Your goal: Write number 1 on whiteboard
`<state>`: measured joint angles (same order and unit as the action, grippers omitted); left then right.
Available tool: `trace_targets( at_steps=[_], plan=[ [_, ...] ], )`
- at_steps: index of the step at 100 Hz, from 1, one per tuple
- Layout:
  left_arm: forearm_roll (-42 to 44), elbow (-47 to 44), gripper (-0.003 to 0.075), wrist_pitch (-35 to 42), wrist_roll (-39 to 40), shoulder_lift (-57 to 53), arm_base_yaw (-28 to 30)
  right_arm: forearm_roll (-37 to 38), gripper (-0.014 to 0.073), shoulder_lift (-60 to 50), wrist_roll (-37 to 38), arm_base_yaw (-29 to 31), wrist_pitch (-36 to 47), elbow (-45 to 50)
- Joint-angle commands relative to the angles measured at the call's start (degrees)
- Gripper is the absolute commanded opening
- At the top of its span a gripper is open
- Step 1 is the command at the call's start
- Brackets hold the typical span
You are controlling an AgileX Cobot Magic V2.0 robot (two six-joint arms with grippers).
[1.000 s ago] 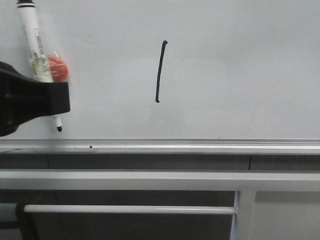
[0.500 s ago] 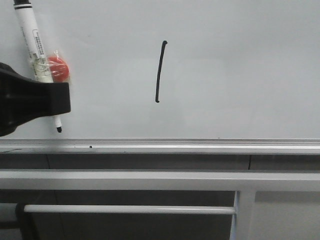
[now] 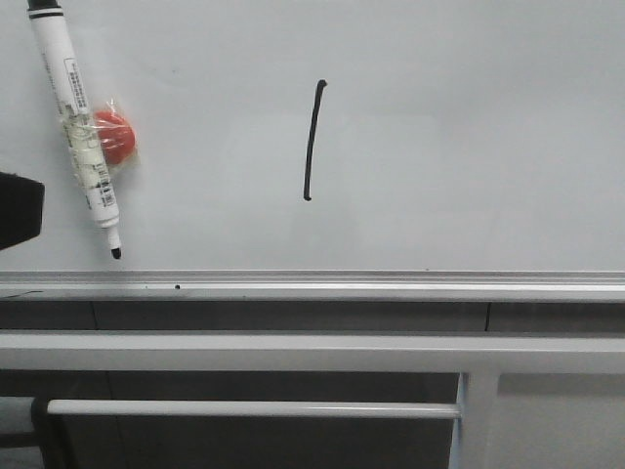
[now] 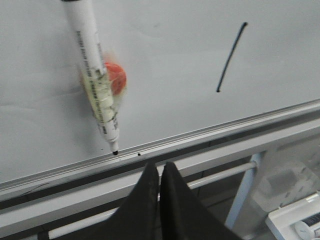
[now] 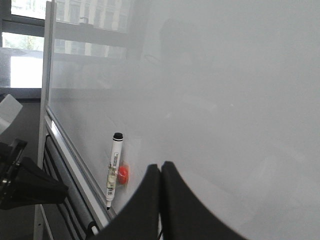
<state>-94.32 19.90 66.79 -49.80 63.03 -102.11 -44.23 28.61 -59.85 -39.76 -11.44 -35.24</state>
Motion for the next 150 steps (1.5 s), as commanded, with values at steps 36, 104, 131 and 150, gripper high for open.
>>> trace_targets(
  at_steps=[36,104,131,150],
  plan=[
    [0.6,1.2,-0.002,12.4,-5.5,-3.6,-6.5,0.2,-0.0063,-24.7,-0.5,0.3,2.9,10.0],
    [6.3,1.2,-0.002,10.3,-5.7,-3.6,-7.1,-2.3,-0.0063,-28.9,-0.5,0.3,-6.2,22.7],
    [8.5,1.3,-0.002,7.9,-4.8,-3.6,-7.1,-2.3,-0.0063,-28.9,-0.5,0.3,-6.2,22.7],
    [8.2,1.3,-0.002,5.8,-4.4,-3.6,-7.1,-2.3,-0.0063,-28.9,-0.5,0.3,-6.2,22.7]
  ],
)
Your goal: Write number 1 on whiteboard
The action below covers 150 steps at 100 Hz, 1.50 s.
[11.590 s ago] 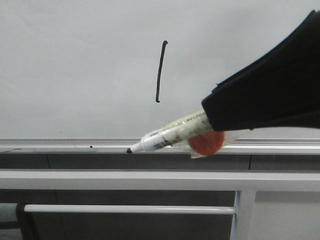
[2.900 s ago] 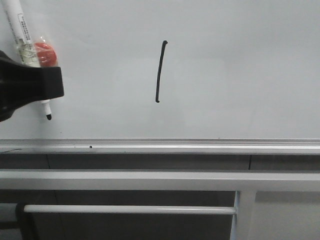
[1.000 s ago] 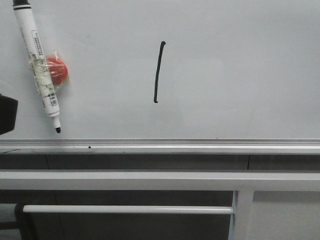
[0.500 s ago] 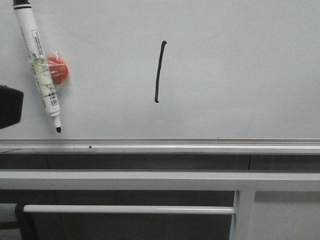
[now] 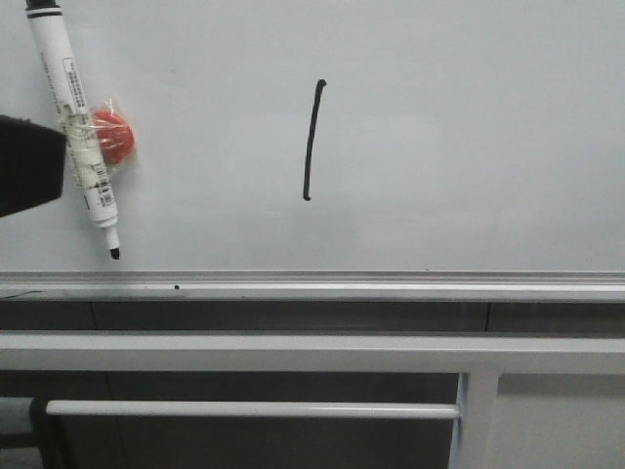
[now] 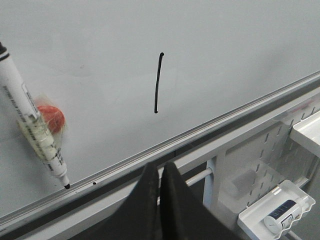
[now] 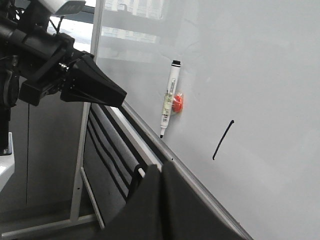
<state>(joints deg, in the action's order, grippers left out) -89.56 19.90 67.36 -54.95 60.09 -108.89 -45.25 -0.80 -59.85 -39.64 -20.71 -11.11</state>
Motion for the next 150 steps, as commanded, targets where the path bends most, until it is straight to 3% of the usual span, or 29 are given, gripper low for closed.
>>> trace_targets(
  at_steps=[1,12,34,41,55,71,85,121,150],
  plan=[
    [3.6,1.3,-0.002,5.6,0.7,-0.6,-0.4,-1.3,-0.0063,0.5,-0.5,0.2,3.0,-1.5],
    [3.7,1.3,-0.002,11.9,0.8,-0.6,-0.4,-1.3,-0.0063,0.5,-0.5,0.2,3.0,-1.5],
    [5.0,1.3,-0.002,10.7,0.8,-2.2,-0.2,-1.3,-0.0063,0.5,-0.5,0.2,3.0,-1.5],
    [6.0,1.3,-0.002,8.0,0.8,-4.0,2.1,-1.3,-0.0063,0.5,-0.5,0.2,2.9,-1.5],
    [10.5,1.3,-0.002,-9.5,1.2,-9.2,15.6,-1.3,-0.0063,0.5,-0.5,0.2,2.9,-1.5],
    [25.5,1.3,-0.002,-42.5,3.5,-18.4,39.7,-1.3,-0.0063,0.5,-0.5,0.2,2.9,-1.5],
    [36.5,1.3,-0.002,-59.9,9.9,-29.5,56.9,-1.3,-0.0063,0.5,-0.5,0.2,2.9,-1.5],
    [38.0,-1.4,-0.002,-64.3,10.3,-51.3,84.1,-1.3,-0.0063,0.5,-0.5,0.2,2.9,-1.5],
    [37.1,-13.5,-0.002,-64.3,10.3,-61.6,97.0,-1.3,-0.0063,0.5,-0.5,0.2,2.9,-1.5]
  ],
)
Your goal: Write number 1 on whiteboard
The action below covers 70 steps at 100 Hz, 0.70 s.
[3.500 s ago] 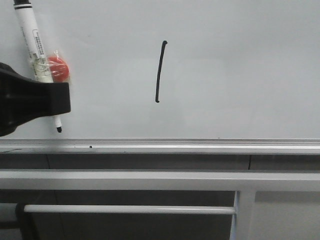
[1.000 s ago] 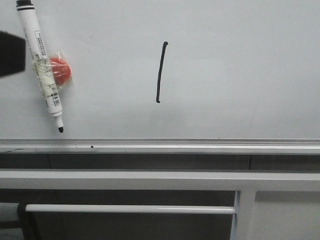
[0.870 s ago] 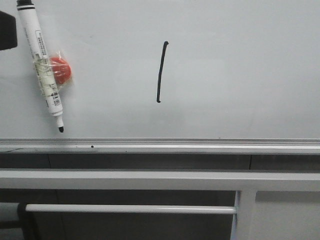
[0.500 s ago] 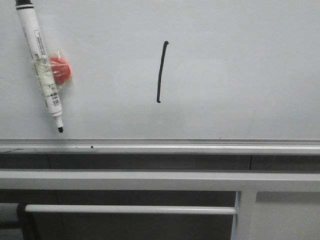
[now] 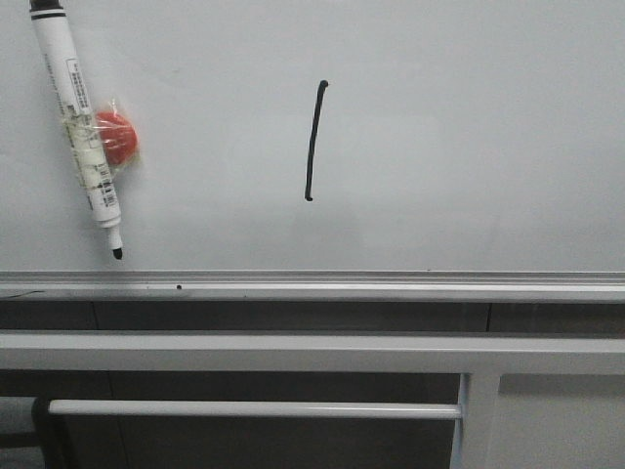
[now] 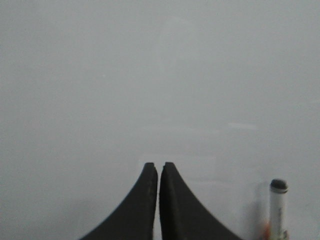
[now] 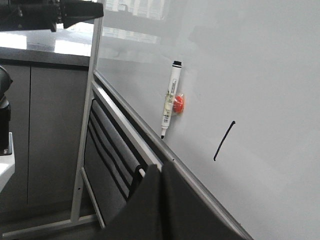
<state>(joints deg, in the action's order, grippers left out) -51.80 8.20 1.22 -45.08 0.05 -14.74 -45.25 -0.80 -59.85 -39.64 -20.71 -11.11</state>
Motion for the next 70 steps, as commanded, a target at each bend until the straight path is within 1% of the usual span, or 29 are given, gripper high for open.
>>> trace_targets(
  at_steps=[1,19,26,35,60,70],
  plan=[
    [-0.7,-2.1,-0.002,2.0,0.4,-1.7,3.1,-1.3,-0.0063,0.5,-0.5,0.2,2.9,-1.5],
    [-1.1,-9.0,-0.002,3.4,0.4,-1.6,6.7,-1.3,-0.0063,0.5,-0.5,0.2,2.8,-1.5],
    [2.0,-8.7,-0.002,0.8,-1.6,-1.2,7.8,-1.3,-0.0063,0.5,-0.5,0.2,2.8,-1.5],
    [4.5,-8.8,-0.002,1.0,-1.8,-0.9,8.4,-1.3,-0.0063,0.5,-0.5,0.2,2.9,-1.5],
    [4.3,-8.8,-0.002,1.8,-1.8,-0.9,8.9,-1.3,-0.0064,0.5,-0.5,0.2,2.9,-1.5],
    [4.5,-8.8,-0.002,2.9,1.4,-0.9,8.9,-1.3,-0.0063,0.5,-0.5,0.2,2.9,-1.5]
  ],
)
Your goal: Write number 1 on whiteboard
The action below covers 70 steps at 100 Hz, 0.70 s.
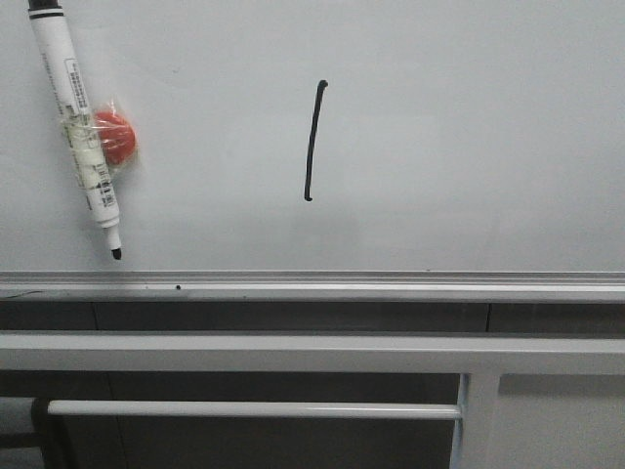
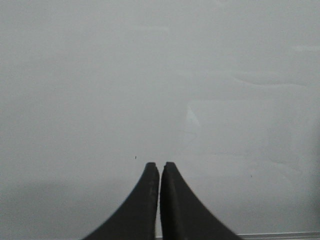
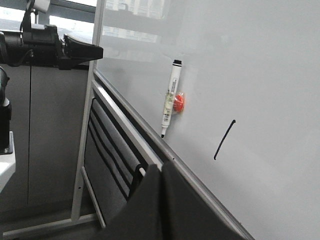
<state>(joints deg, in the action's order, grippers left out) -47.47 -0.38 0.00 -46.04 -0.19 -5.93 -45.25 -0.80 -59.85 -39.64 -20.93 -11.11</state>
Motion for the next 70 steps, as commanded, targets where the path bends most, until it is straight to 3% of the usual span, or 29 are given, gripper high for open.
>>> trace_targets(
  at_steps=[1,31,39,55,70],
  plan=[
    [0.3,-0.3,-0.002,4.4,2.6,-0.7,0.1,-1.3,-0.0063,0.5,-0.5,0.2,3.1,-1.5],
    [0.7,-0.1,-0.002,8.5,4.3,-0.7,0.1,-1.3,-0.0063,0.5,-0.5,0.2,3.1,-1.5],
    [10.7,0.0,-0.002,10.5,11.4,-0.7,0.1,-1.3,-0.0063,0.5,-0.5,0.2,3.1,-1.5],
    [36.7,-0.1,-0.002,11.0,36.3,-0.7,0.1,-1.3,-0.0063,0.5,-0.5,0.2,3.1,-1.5],
    [39.0,-0.2,-0.002,2.3,39.8,-0.8,2.7,-1.3,-0.0063,0.5,-0.5,0.2,3.1,-1.5]
  ],
)
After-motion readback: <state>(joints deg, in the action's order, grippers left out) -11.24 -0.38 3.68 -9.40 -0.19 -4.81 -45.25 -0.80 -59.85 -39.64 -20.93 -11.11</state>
